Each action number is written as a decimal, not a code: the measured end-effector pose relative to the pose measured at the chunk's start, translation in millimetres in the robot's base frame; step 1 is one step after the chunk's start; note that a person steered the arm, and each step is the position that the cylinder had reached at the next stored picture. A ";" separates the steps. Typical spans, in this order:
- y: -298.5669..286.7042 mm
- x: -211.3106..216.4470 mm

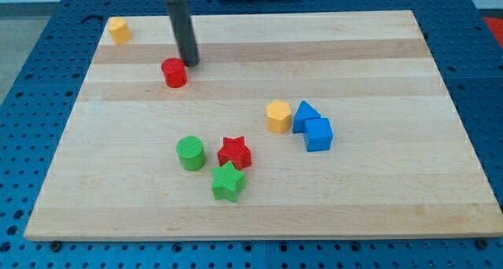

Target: Slide the red circle towards the yellow heart

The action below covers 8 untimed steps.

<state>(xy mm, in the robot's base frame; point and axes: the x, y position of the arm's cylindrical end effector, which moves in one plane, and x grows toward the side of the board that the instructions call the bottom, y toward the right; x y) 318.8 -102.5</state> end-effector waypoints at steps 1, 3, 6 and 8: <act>44.4 12.3; -33.5 38.5; -132.4 3.4; -159.3 27.2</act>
<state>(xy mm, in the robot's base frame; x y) 346.0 -261.8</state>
